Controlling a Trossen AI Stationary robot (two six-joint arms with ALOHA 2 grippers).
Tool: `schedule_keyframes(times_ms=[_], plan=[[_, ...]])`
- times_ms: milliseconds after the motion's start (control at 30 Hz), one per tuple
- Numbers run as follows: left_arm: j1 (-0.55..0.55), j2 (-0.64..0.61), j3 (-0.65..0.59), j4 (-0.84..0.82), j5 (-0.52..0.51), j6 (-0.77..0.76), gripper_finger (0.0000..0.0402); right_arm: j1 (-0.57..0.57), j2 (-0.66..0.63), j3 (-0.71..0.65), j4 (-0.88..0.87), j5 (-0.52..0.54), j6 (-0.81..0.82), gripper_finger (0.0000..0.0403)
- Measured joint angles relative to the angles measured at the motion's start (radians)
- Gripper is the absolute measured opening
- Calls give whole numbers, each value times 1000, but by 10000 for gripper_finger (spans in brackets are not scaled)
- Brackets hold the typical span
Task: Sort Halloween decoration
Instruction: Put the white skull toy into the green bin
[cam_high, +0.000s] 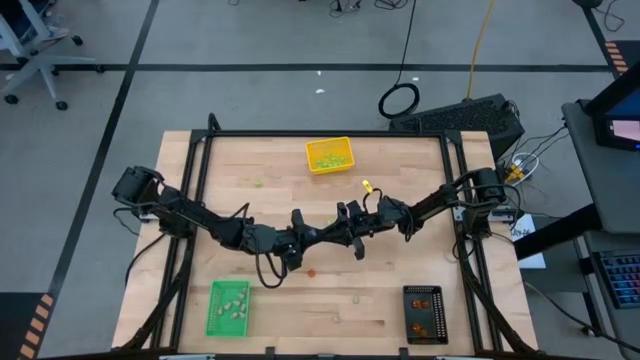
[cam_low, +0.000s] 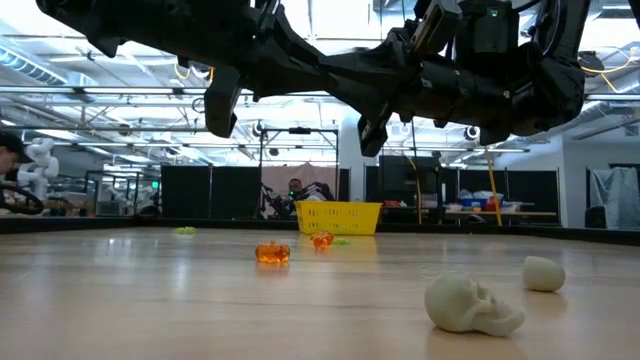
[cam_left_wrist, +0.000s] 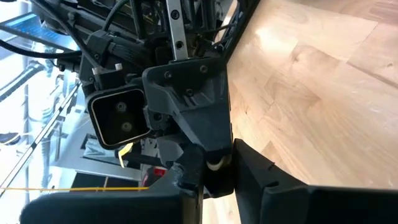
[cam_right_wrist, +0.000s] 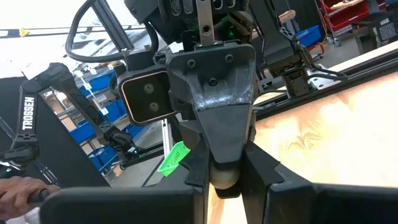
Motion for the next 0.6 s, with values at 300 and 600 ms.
schedule_keyframes(times_ms=[300,600], plan=[[-2,0,0,0,5,-5,48,0,0,0,1,0,11,57],[-45,0,0,1,-14,-4,45,-13,0,0,-9,-31,30,202]])
